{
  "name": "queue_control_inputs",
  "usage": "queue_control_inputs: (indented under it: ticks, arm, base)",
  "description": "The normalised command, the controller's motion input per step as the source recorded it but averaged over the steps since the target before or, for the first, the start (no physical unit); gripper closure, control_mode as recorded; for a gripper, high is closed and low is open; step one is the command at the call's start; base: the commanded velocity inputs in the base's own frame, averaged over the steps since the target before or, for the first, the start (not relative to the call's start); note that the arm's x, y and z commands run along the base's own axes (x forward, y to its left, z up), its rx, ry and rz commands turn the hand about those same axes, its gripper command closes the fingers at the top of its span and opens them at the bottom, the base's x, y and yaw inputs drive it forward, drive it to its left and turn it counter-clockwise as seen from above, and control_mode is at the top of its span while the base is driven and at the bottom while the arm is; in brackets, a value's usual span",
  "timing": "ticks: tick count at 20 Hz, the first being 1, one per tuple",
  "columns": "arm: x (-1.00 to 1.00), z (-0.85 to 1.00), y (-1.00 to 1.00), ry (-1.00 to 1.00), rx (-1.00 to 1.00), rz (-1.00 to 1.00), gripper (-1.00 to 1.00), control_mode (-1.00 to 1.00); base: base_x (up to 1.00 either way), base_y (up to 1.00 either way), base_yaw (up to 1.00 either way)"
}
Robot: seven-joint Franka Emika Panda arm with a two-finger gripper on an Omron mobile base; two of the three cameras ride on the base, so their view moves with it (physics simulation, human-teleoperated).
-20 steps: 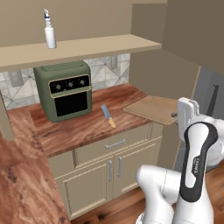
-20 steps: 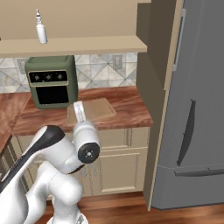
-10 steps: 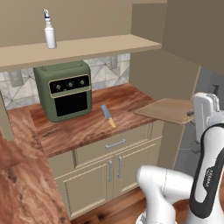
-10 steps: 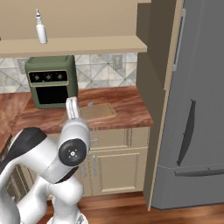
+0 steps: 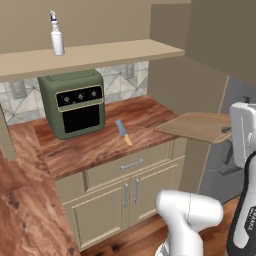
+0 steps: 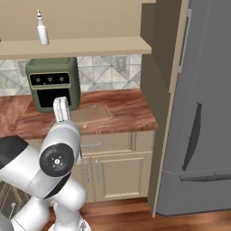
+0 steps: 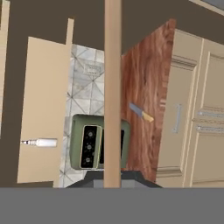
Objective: Move the cutting board and knife to the sink. Then move spray from the cabinet to the counter.
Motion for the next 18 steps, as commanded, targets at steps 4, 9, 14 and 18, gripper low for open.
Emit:
queue_control_inputs:
  ticks: [4, 9, 14, 18]
  arm:
    - [0.00, 0.00, 0.00, 0.00, 0.00, 0.00, 1.00, 1.00]
    - [0.00, 0.00, 0.00, 0.00, 0.00, 0.00, 1.00, 1.00]
    - [0.00, 0.00, 0.00, 0.00, 0.00, 0.00, 1.00, 1.00]
    - [0.00, 0.00, 0.00, 0.00, 0.00, 0.00, 1.00, 1.00]
  base:
    - [-0.91, -0.21, -0.07]
    - [-0.81, -0.71, -0.29]
    - [-0.60, -0.98, -0.48]
    - [-0.04, -0.53, -0.60]
